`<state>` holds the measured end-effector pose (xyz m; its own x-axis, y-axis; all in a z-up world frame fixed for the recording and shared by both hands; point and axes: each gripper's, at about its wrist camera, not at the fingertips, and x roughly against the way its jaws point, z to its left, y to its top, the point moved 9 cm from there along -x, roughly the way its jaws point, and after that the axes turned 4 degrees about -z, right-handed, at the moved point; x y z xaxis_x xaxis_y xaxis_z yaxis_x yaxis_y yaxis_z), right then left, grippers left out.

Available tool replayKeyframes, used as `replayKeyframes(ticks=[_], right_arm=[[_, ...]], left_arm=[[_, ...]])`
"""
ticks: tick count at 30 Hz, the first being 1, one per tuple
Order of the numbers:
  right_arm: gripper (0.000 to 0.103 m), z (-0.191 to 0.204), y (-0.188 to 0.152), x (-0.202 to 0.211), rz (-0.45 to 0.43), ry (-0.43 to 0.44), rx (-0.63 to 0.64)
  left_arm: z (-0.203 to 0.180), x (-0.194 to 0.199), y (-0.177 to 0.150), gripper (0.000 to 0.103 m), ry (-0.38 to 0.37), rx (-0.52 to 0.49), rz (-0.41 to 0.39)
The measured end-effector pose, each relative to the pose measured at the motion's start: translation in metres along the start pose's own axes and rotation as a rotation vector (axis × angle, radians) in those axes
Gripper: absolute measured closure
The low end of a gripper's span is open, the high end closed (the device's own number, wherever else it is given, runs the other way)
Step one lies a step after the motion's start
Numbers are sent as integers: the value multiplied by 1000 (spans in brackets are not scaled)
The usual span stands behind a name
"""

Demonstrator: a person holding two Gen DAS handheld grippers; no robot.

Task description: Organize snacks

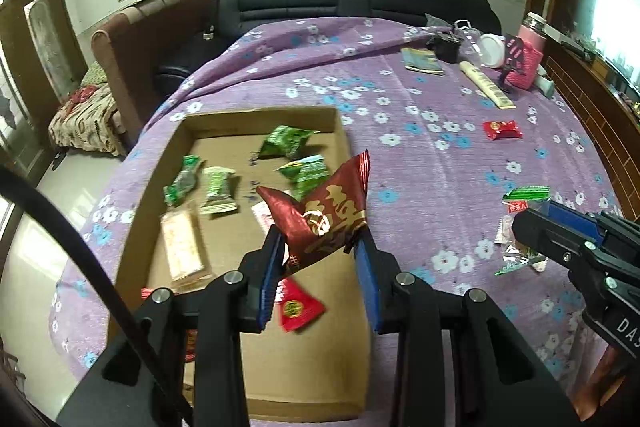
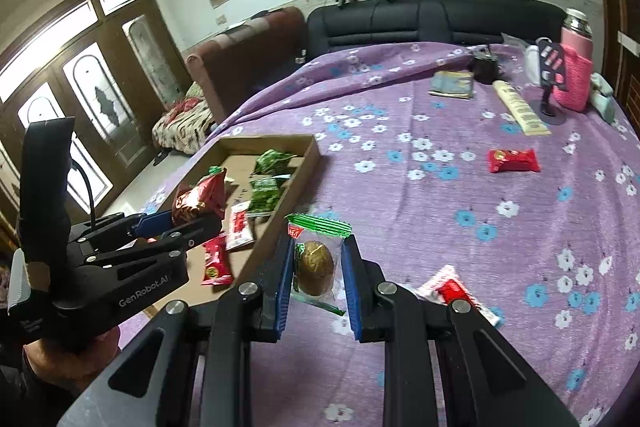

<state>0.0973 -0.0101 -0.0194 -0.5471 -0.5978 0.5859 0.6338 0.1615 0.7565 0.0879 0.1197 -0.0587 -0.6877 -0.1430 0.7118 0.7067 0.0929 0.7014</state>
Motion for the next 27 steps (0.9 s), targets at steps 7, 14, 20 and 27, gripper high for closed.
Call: replayKeyframes(ticks=[7, 14, 20, 27], right_arm=[[81, 30, 3, -13, 19, 38, 46], [81, 51, 0, -24, 39, 70, 75], [81, 71, -6, -31, 59, 106, 102], [81, 89, -13, -40, 86, 147, 120]], left_arm=[[32, 4, -8, 66, 18, 43, 2], [76, 6, -24, 66, 26, 117, 29], [103, 6, -41, 66, 36, 159, 62], [94, 10, -54, 66, -33, 154, 92]])
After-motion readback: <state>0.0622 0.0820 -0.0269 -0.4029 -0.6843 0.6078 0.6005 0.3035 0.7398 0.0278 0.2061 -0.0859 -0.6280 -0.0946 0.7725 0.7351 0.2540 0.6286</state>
